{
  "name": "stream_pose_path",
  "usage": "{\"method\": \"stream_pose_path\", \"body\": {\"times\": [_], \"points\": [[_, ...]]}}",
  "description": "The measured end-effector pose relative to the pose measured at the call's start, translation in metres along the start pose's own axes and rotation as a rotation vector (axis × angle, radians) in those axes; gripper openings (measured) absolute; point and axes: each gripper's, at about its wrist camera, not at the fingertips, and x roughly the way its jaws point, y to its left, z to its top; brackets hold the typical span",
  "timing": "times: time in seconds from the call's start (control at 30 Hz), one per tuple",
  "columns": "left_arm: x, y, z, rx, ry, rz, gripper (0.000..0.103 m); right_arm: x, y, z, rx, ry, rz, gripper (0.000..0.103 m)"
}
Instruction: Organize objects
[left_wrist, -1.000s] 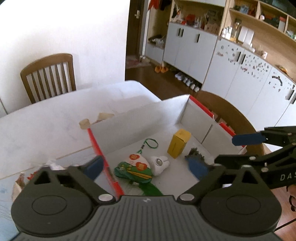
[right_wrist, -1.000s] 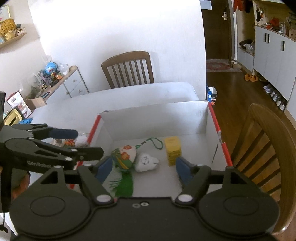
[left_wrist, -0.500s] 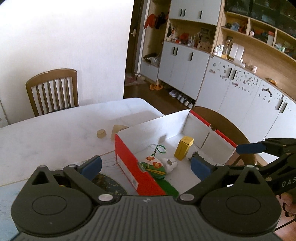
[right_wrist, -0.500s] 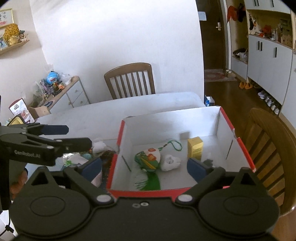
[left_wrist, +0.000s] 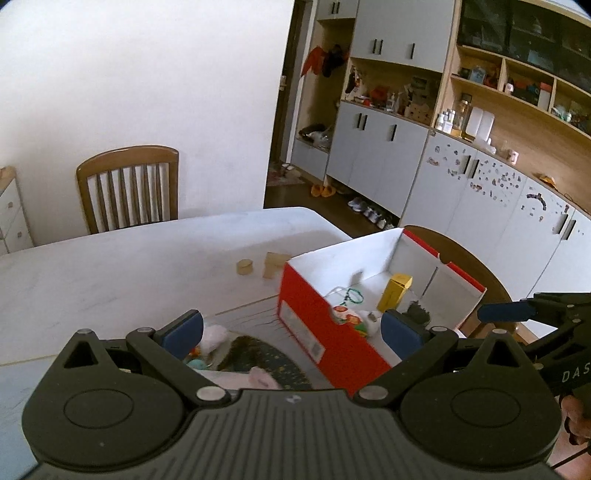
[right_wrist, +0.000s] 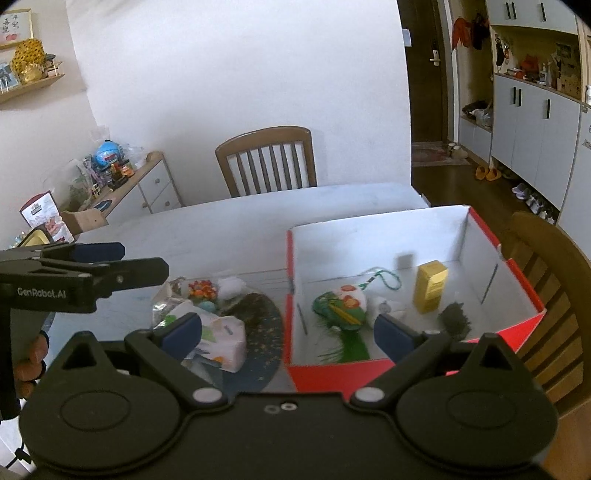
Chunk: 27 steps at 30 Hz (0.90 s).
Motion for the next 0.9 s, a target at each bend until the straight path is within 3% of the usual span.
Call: {"method": "stream_pose_path", "body": {"times": [0.17,0.43,0.9], "points": [[-0.01,0.021,-0.007,-0.009,-0.009,-0.021,0.103,0.006,0.021,-0.003,-0.002,-0.001,0.005,0.1],[-0.029,0.05,-0.021,0.054,-0.108,0.112,0.103,0.025,0.052,-0.008,-0.025,0.026,0.009,0.1],[0.003,0.096,-0.071,0.043,0.02,0.173,0.103,0.075,0.086,-0.019,-0.106,0.144,0.01,0.099]]}}
